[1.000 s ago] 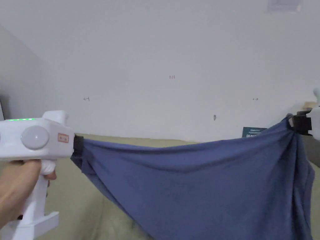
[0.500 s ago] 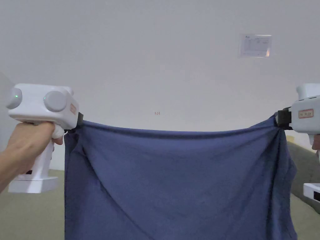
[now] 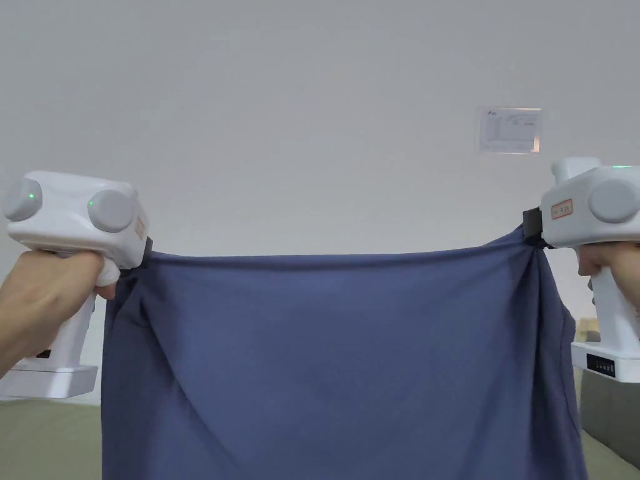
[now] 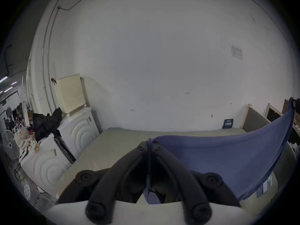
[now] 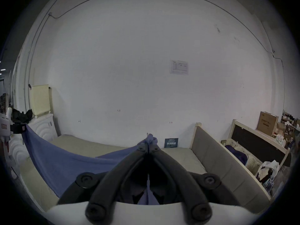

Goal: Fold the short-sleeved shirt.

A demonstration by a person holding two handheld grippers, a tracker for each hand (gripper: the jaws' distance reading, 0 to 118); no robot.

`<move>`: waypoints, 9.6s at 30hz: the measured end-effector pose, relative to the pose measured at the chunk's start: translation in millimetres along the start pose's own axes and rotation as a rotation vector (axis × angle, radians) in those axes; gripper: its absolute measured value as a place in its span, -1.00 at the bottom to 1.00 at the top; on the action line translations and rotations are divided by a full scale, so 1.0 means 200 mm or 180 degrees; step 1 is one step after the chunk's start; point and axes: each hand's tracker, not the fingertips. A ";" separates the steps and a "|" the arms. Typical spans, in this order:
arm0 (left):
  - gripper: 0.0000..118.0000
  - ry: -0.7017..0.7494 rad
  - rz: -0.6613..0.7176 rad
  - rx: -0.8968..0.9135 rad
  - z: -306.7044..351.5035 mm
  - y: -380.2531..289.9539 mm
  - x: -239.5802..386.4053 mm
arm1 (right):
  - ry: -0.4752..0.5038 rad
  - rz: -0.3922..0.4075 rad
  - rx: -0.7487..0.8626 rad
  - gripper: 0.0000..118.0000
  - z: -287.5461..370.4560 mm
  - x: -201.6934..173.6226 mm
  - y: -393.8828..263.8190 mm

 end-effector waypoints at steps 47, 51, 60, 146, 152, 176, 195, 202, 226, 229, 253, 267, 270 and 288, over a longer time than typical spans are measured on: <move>-0.93 -0.0470 -0.0354 -0.1156 -0.10 -1.86 0.00 | 0.0453 -0.0205 -0.1516 -1.00 0.55 0.12 -2.12; -0.93 -0.0538 -0.0454 -0.1301 0.16 -2.12 -0.07 | 0.0427 -0.0376 -0.1676 -1.00 0.85 0.12 -2.35; -0.93 -0.0597 -0.0327 -0.1626 0.37 -2.44 -0.18 | 0.0426 -0.0415 -0.1946 -1.00 1.12 0.14 -2.59; -0.36 -0.0986 0.0080 -0.2140 -0.67 -2.19 0.04 | 0.0261 -0.0339 -0.2533 -0.50 -0.10 0.15 -2.51; 0.86 -0.0790 0.0177 -0.1959 -0.52 -2.24 -0.06 | 0.0248 -0.0516 -0.2468 0.81 0.10 0.23 -2.49; -0.50 -0.0788 0.0056 -0.2212 -0.36 -2.41 -0.02 | 0.0252 -0.0375 -0.2412 -0.97 0.46 0.26 -2.59; -0.88 -0.0776 -0.0079 -0.2158 -0.28 -2.31 -0.08 | 0.0438 -0.0289 -0.2589 -0.83 0.45 0.17 -2.59; -0.90 -0.0768 -0.0046 -0.2114 -0.06 -2.27 -0.17 | 0.0588 -0.0154 -0.2466 -0.83 0.68 0.18 -2.47; -1.00 -0.0834 0.0269 -0.1680 0.24 -2.28 -0.27 | 0.0441 -0.0295 -0.2069 -1.00 0.94 0.17 -2.39; -1.00 -0.0809 0.0192 -0.1673 0.03 -2.22 -0.16 | 0.0404 -0.0368 -0.2039 -1.00 0.81 0.18 -2.37; -0.40 -0.0691 -0.0197 -0.2103 -0.88 -2.21 0.11 | 0.0303 -0.0201 -0.2454 -1.00 -0.08 0.18 -2.48; -0.86 -0.0799 -0.0202 -0.2149 -0.88 -2.21 0.12 | 0.0205 -0.0088 -0.2862 -0.58 -0.41 0.18 -2.63; -0.86 -0.0806 -0.0218 -0.2070 -0.83 -2.18 0.09 | 0.0259 0.0030 -0.2649 -1.00 -0.29 0.17 -2.54; -0.86 -0.0929 -0.0044 -0.1368 0.30 -2.23 -0.37 | 0.0670 -0.0179 -0.1954 -1.00 0.97 0.18 -2.21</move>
